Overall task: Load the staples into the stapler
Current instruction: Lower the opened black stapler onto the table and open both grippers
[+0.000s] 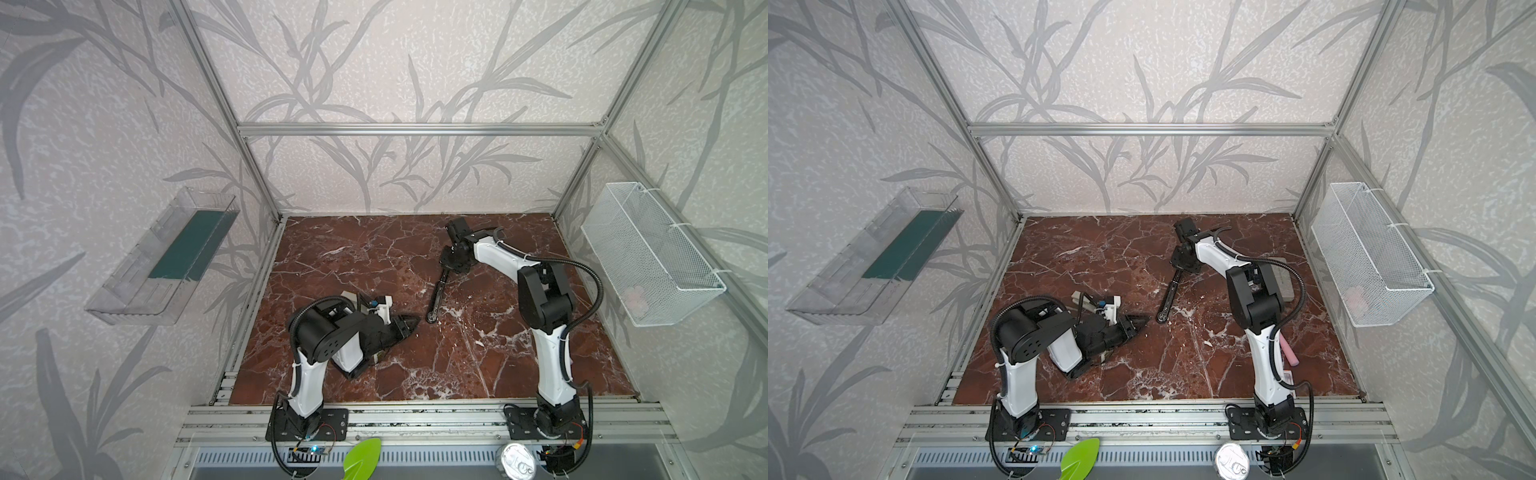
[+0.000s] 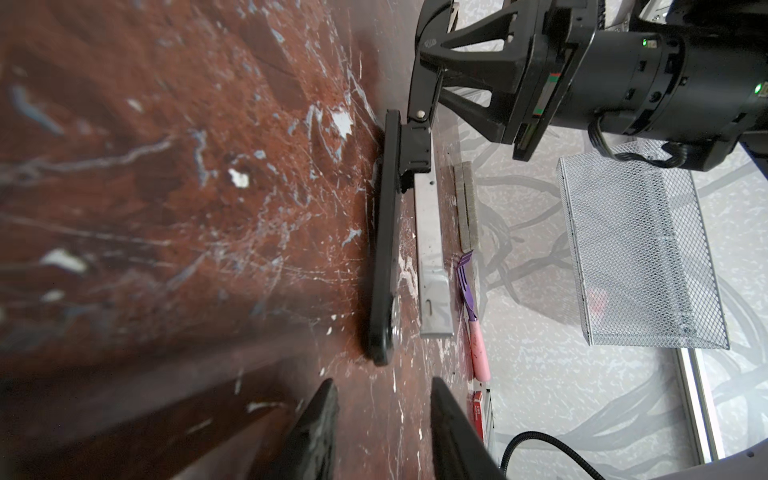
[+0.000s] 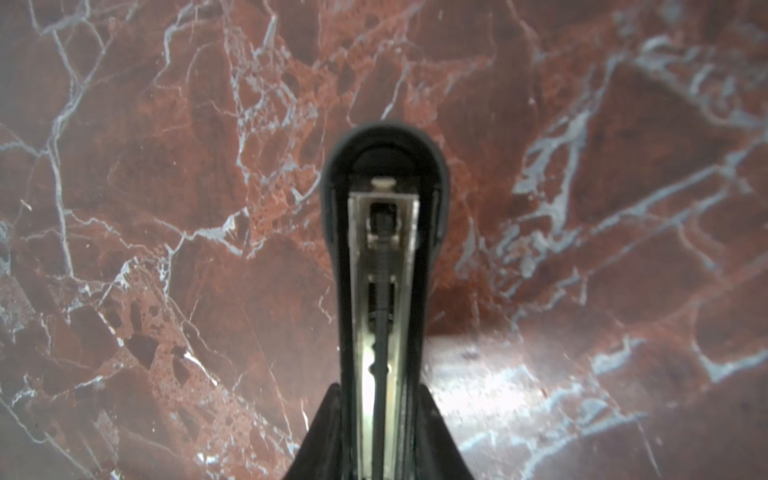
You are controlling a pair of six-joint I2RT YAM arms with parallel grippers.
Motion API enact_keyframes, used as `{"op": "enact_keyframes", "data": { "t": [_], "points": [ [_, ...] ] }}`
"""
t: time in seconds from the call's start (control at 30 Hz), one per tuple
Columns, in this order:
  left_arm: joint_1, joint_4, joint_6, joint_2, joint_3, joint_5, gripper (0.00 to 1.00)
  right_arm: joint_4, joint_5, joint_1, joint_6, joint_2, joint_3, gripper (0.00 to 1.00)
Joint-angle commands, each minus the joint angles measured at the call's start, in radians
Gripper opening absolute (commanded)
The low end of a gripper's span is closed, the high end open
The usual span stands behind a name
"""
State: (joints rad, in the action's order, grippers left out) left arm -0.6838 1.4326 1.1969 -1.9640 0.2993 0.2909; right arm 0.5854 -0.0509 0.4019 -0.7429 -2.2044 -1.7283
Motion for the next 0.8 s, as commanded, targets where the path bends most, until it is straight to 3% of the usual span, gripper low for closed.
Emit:
{"op": "enact_keyframes", "data": {
  "t": [0.0, 0.33, 0.67, 0.77],
  "points": [
    [0.012, -0.191, 0.018, 0.021, -0.031, 0.002, 0.39, 0.069, 0.039, 0.002, 0.025, -0.04, -0.04, 0.34],
    [0.011, -0.61, -0.109, 0.274, 0.052, 0.039, 0.44, 0.114, 0.054, 0.007, 0.073, 0.018, -0.101, 0.45],
    [0.008, -1.146, -0.299, 0.563, 0.174, -0.012, 0.55, 0.065, 0.086, 0.012, 0.179, 0.276, 0.072, 0.54],
    [0.008, -1.303, -0.359, 0.646, 0.213, -0.045, 0.61, 0.039, 0.095, 0.013, 0.199, 0.367, 0.158, 0.67]
  ]
}}
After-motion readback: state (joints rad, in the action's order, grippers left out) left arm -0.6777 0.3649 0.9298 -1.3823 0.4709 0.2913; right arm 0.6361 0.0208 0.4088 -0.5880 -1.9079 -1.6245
